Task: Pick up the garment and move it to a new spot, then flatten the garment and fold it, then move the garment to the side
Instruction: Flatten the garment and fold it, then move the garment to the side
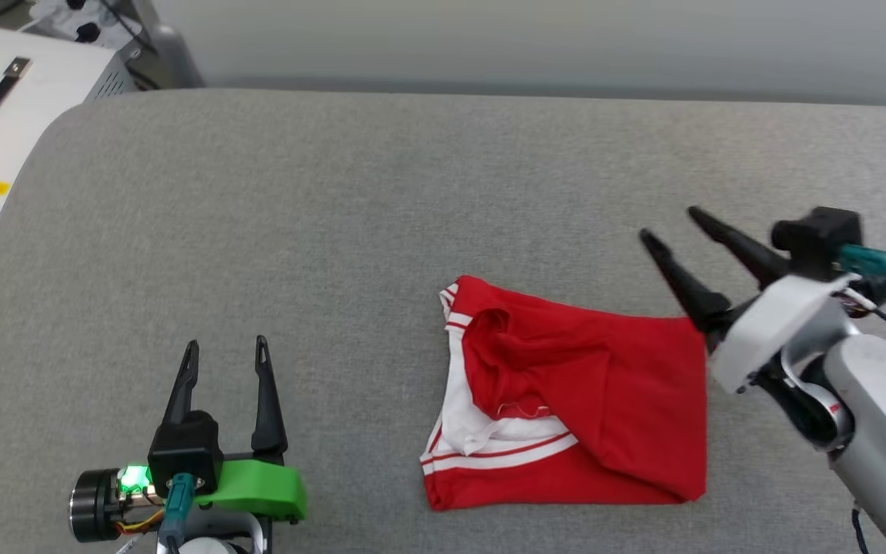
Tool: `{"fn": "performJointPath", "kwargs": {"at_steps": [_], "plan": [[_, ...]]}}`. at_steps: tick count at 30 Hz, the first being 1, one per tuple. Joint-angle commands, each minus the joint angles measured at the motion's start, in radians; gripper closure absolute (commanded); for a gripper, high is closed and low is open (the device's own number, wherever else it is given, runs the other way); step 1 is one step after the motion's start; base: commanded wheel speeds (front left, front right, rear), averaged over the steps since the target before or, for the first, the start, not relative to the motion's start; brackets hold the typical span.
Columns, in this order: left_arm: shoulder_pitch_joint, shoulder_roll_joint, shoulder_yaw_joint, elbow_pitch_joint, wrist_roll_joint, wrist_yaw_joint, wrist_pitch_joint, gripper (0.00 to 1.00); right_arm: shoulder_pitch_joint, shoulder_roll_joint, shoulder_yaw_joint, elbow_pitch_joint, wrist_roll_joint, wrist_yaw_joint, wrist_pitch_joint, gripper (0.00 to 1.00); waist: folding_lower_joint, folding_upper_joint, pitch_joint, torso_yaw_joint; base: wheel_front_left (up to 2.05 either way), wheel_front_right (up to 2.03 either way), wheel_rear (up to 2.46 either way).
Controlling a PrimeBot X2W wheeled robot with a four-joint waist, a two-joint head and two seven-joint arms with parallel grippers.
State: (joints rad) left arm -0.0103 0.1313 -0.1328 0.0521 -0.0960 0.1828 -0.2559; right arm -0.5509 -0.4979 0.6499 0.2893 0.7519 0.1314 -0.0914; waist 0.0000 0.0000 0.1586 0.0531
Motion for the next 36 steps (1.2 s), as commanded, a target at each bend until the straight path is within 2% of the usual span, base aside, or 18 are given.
{"fn": "performJointPath", "kwargs": {"at_steps": [1,4,8,13,16,23,27,36], "plan": [[0.018,0.003,0.006,0.0,0.007,-0.004,-0.006,0.0,0.035,0.01,-0.035,0.01,-0.036,-0.001,-0.04,0.0,0.0,0.0,-0.042,-0.042,0.0,0.0,0.0],[0.033,0.005,0.014,-0.006,0.008,-0.01,-0.006,0.0,0.093,0.036,-0.153,0.025,-0.14,-0.001,-0.12,0.0,0.0,0.0,-0.064,-0.062,0.0,0.0,0.0],[0.052,0.007,0.02,-0.015,0.007,-0.021,-0.006,0.0,0.184,0.092,-0.311,0.01,-0.246,-0.001,-0.155,0.0,0.0,0.0,-0.087,-0.081,0.0,0.0,0.0],[0.073,0.008,0.02,-0.033,0.01,-0.033,-0.006,0.0,0.317,0.174,-0.474,-0.081,-0.354,-0.001,-0.168,0.0,0.0,0.0,-0.113,-0.086,0.0,0.0,0.0],[0.084,0.01,0.018,-0.043,0.012,-0.039,-0.006,0.0,0.398,0.221,-0.532,-0.144,-0.397,-0.001,-0.169,0.0,0.0,0.0,-0.122,-0.084,0.0,0.0,0.0],[0.101,0.008,0.011,-0.048,0.009,-0.053,-0.006,0.0,0.559,0.316,-0.603,-0.243,-0.472,-0.001,-0.17,0.0,0.0,0.0,-0.135,-0.066,0.0,0.0,0.0],[0.109,0.007,0.008,-0.047,0.011,-0.055,-0.006,0.0,0.614,0.347,-0.618,-0.259,-0.493,-0.001,-0.169,0.0,0.0,0.0,-0.138,-0.059,0.0,0.0,0.0],[0.116,0.005,0.01,-0.038,0.008,-0.056,-0.006,0.0,0.613,0.347,-0.625,-0.275,-0.522,-0.001,-0.161,0.0,0.0,0.0,-0.136,-0.054,0.0,0.0,0.0]]}}
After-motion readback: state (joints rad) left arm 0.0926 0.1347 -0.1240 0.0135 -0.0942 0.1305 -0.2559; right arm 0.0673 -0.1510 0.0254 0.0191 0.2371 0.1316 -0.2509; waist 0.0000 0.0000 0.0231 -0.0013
